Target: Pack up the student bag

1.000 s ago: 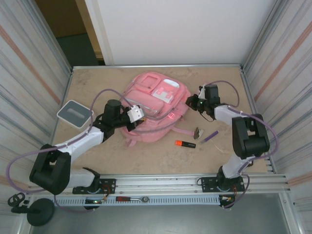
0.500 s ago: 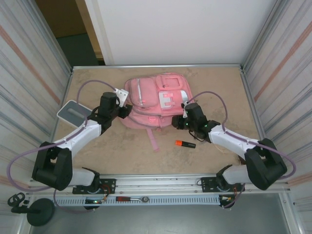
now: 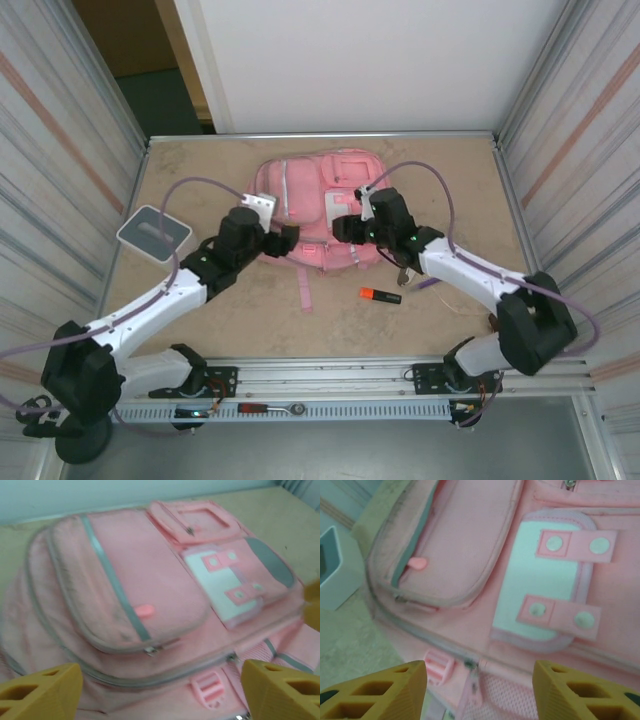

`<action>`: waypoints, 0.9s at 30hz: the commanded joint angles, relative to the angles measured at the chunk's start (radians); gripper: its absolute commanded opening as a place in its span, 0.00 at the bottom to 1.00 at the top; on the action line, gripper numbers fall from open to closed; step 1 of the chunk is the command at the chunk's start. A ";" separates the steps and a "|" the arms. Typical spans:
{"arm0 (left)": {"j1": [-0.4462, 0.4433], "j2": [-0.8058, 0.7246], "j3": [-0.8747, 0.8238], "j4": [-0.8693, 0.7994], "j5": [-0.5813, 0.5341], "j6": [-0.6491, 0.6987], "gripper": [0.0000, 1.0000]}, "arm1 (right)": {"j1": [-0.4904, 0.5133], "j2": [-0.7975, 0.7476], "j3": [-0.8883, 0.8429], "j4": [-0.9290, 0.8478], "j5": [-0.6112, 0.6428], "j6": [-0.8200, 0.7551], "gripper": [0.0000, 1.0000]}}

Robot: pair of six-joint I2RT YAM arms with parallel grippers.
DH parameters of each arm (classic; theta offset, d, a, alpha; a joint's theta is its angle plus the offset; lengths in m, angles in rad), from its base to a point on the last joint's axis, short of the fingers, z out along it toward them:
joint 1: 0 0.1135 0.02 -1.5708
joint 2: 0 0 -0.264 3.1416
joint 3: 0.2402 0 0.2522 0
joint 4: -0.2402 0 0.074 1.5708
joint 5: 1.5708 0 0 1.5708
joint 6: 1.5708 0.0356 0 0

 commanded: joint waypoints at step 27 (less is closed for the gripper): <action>-0.133 0.467 0.258 -0.153 -0.430 -0.055 0.99 | -0.146 0.104 -0.074 -0.033 -0.101 0.089 0.64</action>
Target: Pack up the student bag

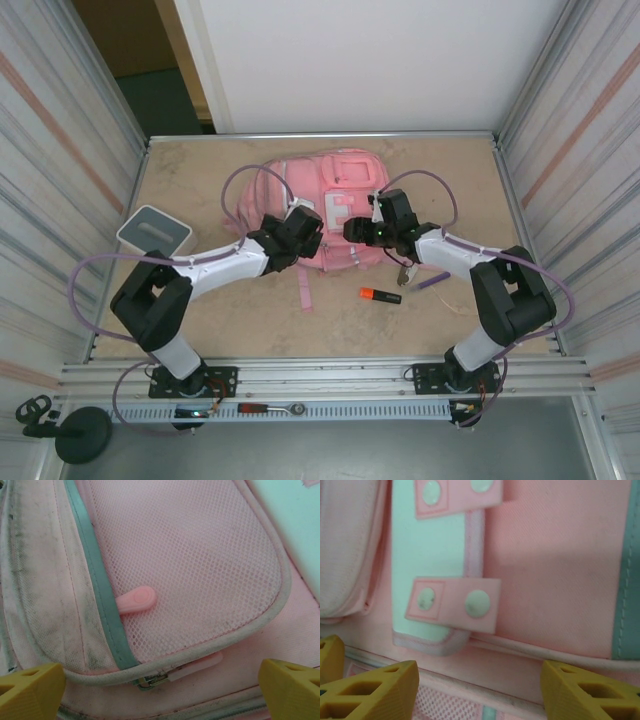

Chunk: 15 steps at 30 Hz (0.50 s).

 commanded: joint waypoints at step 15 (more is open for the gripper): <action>0.037 -0.029 -0.098 0.077 -0.039 -0.034 0.99 | -0.071 -0.104 -0.080 -0.029 -0.035 -0.014 0.65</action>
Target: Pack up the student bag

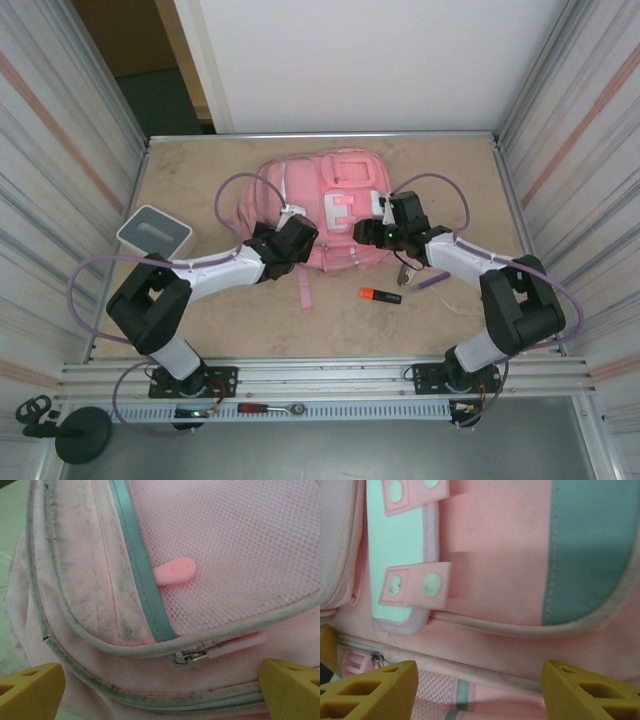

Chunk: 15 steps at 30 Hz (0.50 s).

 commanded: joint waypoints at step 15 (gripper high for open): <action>0.052 0.007 -0.009 0.074 0.077 -0.054 0.68 | -0.013 0.079 -0.027 0.043 0.003 0.043 0.65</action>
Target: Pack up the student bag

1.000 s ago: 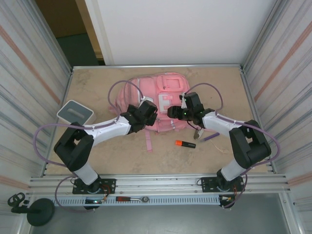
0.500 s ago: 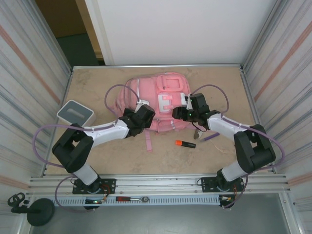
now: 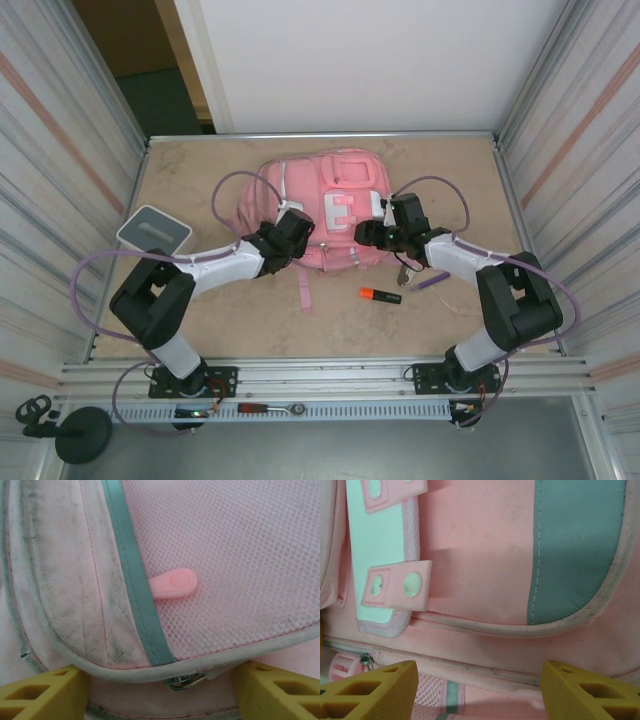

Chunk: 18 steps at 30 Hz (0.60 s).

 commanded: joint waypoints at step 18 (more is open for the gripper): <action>0.056 -0.122 -0.130 0.124 0.126 -0.052 0.26 | -0.006 0.037 -0.033 0.010 0.027 0.038 0.65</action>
